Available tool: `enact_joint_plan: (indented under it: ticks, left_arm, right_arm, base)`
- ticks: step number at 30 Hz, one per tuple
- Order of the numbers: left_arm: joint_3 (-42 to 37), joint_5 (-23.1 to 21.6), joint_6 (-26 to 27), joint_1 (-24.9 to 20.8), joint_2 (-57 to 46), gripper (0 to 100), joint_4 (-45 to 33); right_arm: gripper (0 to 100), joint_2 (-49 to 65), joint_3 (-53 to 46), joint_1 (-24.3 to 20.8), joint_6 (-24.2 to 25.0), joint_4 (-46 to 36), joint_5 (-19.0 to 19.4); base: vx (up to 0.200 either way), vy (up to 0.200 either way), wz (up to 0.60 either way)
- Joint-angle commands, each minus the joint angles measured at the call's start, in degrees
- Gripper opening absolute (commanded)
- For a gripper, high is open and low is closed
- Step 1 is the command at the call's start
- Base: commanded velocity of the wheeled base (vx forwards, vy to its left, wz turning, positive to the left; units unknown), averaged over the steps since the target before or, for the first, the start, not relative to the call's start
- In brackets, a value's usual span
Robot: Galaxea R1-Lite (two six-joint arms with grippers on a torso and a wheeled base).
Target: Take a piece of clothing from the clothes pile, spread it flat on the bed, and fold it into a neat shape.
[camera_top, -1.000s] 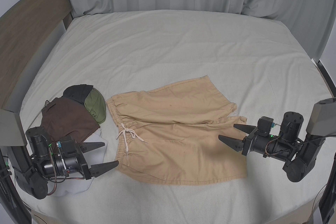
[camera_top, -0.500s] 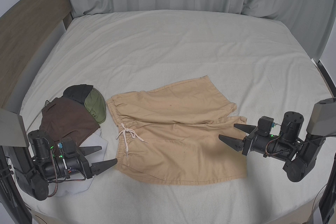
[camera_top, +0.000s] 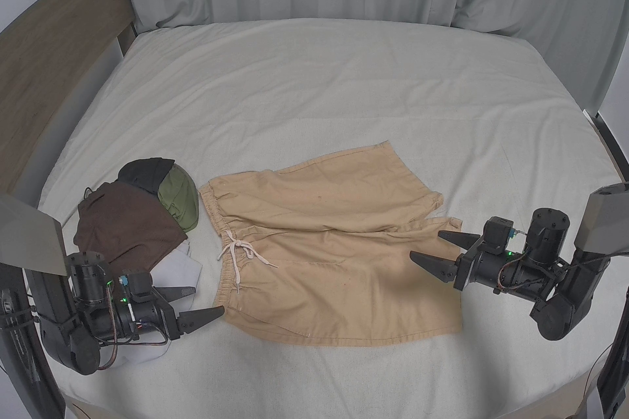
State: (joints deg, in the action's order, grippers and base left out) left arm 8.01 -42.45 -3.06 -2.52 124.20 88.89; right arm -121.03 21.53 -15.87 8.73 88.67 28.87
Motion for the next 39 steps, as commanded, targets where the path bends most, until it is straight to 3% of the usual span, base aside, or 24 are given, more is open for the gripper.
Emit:
enact_joint_plan:
  ticks: [1, 18, 26, 28, 39]
  left_arm:
    - [0.7, 0.4, -0.4, 0.1, 4.0, 100, 0.1]
    - [5.7, 1.4, -1.3, 2.1, 11.6, 100, 0.1]
    - [8.2, 2.1, -11.6, 1.6, 12.4, 100, 0.1]
    - [9.6, 4.0, -14.3, 1.4, 12.9, 100, 0.1]
    - [11.2, 5.9, -15.0, -1.2, 17.9, 100, 0.1]
  right_arm:
    - [100, 0.0, 0.0, 0.1, 0.0, 0.0, 0.0]
    - [100, 0.0, -0.2, 0.2, 0.0, 0.0, 0.0]
    - [100, -0.1, -0.2, 0.3, 0.0, 0.0, 0.0]
    - [100, -0.1, -0.2, 0.3, 0.0, 0.0, 0.0]
    - [100, -0.1, -0.1, 0.6, 0.0, 0.0, 0.0]
  base:
    - [0.0, 0.0, 0.0]
    - [0.0, 0.0, 0.0]
    - [0.0, 0.0, 0.0]
    - [0.0, 0.0, 0.0]
    - [0.0, 0.0, 0.0]
